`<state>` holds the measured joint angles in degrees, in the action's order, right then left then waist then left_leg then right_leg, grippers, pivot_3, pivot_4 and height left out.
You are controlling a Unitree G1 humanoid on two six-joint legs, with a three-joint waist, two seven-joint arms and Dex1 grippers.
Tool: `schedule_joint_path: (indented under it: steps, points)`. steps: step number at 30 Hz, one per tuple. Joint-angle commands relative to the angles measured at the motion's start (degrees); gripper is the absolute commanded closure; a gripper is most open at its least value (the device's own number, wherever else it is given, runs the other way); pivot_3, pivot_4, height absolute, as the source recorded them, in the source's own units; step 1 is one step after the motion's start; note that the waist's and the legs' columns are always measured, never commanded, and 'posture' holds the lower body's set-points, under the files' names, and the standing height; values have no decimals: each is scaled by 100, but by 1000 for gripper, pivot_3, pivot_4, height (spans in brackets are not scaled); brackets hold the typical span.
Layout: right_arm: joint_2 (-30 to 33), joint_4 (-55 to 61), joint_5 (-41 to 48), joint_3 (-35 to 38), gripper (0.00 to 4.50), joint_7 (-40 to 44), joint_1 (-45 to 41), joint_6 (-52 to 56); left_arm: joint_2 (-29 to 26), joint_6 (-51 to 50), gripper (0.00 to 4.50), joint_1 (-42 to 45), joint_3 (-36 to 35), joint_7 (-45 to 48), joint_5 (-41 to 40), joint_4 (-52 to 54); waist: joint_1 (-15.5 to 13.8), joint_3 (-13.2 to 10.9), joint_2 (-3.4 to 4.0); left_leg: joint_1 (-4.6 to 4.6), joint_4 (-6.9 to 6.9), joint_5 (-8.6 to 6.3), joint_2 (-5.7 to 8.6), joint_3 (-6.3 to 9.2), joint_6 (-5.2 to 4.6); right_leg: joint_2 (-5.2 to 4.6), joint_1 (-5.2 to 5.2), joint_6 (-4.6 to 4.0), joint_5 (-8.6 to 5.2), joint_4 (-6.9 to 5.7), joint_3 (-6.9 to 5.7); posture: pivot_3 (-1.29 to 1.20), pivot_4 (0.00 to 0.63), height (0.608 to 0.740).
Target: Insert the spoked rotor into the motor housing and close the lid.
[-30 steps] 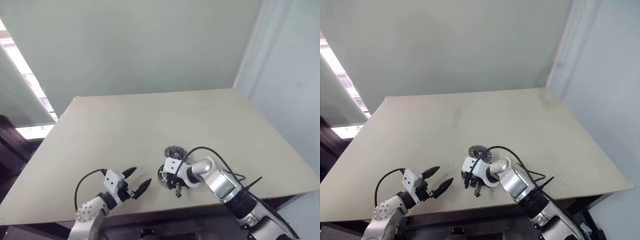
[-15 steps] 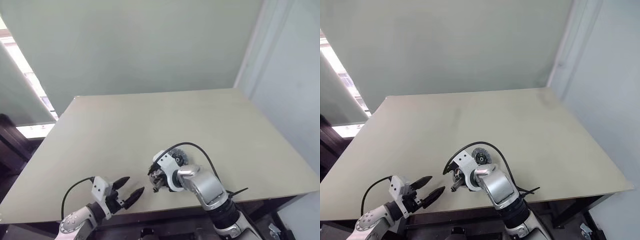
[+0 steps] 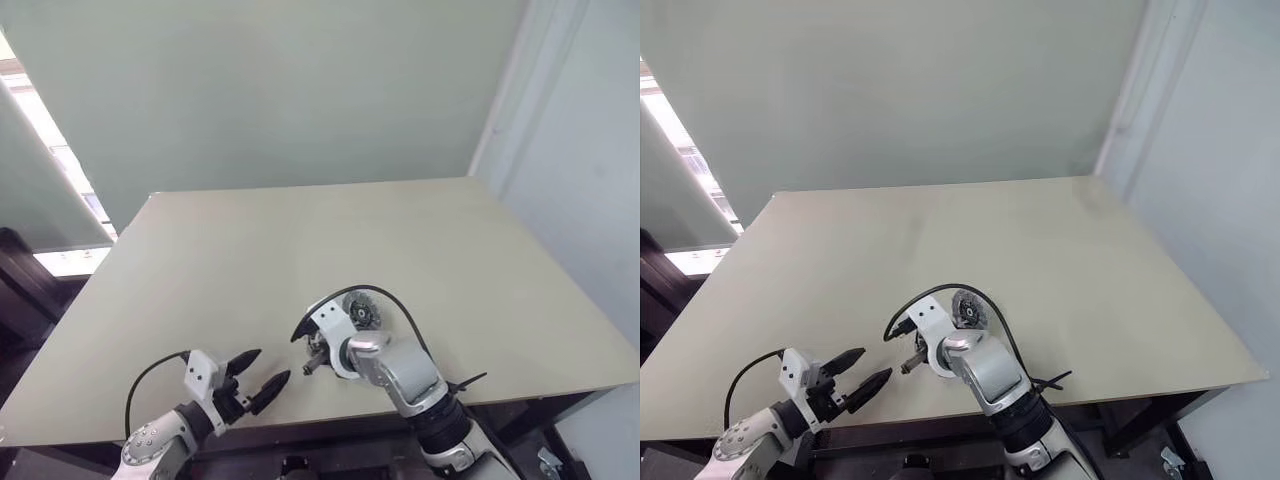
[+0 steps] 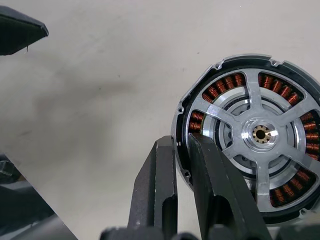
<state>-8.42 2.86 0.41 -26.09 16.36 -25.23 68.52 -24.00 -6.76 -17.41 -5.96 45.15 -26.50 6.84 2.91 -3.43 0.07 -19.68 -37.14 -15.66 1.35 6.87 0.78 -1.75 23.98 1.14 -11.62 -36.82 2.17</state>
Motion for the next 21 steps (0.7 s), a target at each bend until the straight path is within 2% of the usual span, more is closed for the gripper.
schedule_joint_path:
  steps: [1,3,9,15,16,21]
  points:
    - [-410,62,180,159,4411,-185,110,57,-32,141,0,75,-71,16,65,87,3,0,0,0,1,0,0,0,0,0,0,0,0,0,0,0,0,740]
    - [-386,75,270,151,4411,-211,104,45,-28,153,0,91,-69,17,86,73,3,0,0,0,4,0,0,1,0,0,0,0,0,0,0,0,0,740]
    - [-262,205,510,56,2423,-154,72,-79,-4,197,0,103,-53,12,143,61,16,0,0,-1,7,0,-3,-1,0,3,4,0,0,0,0,0,0,740]
    - [-86,364,675,13,219,-48,14,-187,1,221,0,101,-45,13,172,56,15,0,0,-1,8,0,-4,-1,0,4,4,0,0,0,0,0,0,740]
    - [1,447,728,-21,23,53,-9,-207,2,223,0,102,-44,11,175,55,15,0,0,-1,8,0,-3,-1,0,4,4,0,0,0,0,0,0,740]
    - [595,975,926,-208,23,686,-117,-630,14,231,0,110,-24,6,195,49,14,0,0,-2,8,0,-3,-1,0,3,4,0,0,3,0,0,0,740]
